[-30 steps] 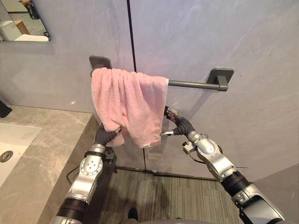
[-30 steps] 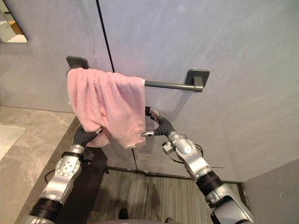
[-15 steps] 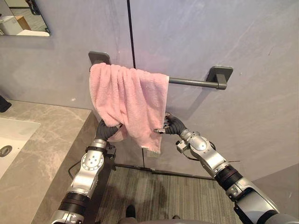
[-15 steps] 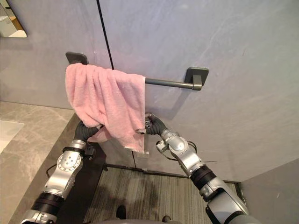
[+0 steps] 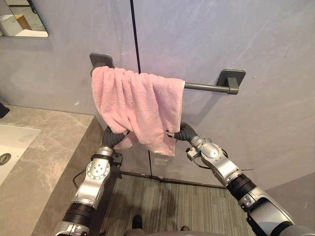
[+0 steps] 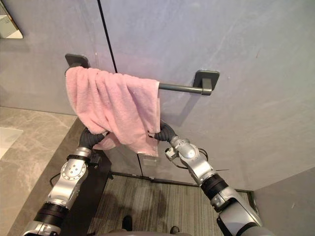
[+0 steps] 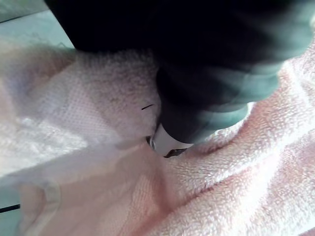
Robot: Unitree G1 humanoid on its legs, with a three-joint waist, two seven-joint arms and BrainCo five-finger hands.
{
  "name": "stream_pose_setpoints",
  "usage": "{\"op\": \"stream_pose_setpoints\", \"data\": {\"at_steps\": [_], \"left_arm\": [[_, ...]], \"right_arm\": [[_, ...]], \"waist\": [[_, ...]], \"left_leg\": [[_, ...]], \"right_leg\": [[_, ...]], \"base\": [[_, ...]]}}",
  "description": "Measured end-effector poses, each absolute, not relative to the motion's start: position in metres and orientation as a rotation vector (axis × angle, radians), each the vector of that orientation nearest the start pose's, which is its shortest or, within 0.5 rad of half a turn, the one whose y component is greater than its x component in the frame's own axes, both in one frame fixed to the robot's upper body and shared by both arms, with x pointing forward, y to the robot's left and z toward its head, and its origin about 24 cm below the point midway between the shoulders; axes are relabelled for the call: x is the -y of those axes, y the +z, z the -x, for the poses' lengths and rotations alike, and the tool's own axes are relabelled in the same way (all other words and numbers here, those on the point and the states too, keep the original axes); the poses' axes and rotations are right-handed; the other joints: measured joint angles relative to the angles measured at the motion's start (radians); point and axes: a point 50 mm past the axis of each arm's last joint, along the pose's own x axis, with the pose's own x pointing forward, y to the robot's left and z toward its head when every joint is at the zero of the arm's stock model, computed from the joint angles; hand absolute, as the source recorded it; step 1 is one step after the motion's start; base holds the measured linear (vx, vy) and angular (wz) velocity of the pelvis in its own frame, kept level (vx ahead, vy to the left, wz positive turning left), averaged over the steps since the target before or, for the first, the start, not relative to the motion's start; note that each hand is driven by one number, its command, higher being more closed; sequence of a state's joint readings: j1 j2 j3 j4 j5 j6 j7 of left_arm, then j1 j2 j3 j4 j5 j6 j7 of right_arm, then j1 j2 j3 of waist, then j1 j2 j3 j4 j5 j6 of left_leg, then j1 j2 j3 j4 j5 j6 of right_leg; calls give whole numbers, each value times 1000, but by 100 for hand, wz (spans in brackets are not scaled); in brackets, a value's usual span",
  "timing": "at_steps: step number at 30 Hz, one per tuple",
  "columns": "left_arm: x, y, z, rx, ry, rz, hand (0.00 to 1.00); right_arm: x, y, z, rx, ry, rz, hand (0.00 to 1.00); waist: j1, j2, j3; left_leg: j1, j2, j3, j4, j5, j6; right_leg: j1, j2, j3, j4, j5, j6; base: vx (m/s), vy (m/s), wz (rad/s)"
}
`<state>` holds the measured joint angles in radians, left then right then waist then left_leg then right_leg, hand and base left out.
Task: Organize washtable
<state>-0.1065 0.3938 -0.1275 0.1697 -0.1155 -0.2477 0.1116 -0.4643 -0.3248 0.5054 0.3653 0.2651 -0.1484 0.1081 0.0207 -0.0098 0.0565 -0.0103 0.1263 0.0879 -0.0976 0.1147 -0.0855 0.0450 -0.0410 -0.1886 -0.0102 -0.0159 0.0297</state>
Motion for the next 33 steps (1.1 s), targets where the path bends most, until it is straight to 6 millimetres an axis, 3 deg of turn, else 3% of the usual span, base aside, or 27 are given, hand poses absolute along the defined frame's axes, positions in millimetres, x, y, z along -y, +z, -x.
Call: {"op": "stream_pose_setpoints", "data": {"at_steps": [9,15,28,33], "left_arm": [[-197,64,-269,190,-4,-235,100],[-181,62,-266,202,-32,-163,100],[-169,53,-261,172,-44,-101,100],[-168,37,-260,104,-32,-84,100]], "right_arm": [[121,84,-310,167,439,155,100],[142,79,-300,164,355,116,100],[150,65,-294,129,284,48,100],[148,52,-294,77,264,27,100]], "waist": [[-3,14,0],[-6,28,1],[-8,29,1],[-11,28,1]], "left_leg": [[8,4,11,0,-1,-1],[16,8,21,-5,-1,-1],[21,8,24,-5,-5,-4],[21,8,24,-5,-5,-5]], "right_leg": [[3,3,10,0,1,-1],[3,6,20,4,1,-2],[-3,4,25,20,-11,6],[-6,4,24,27,-15,4]], "base": [[-2,-1,-3],[-5,-1,-5],[-1,0,0],[0,0,0]]}}
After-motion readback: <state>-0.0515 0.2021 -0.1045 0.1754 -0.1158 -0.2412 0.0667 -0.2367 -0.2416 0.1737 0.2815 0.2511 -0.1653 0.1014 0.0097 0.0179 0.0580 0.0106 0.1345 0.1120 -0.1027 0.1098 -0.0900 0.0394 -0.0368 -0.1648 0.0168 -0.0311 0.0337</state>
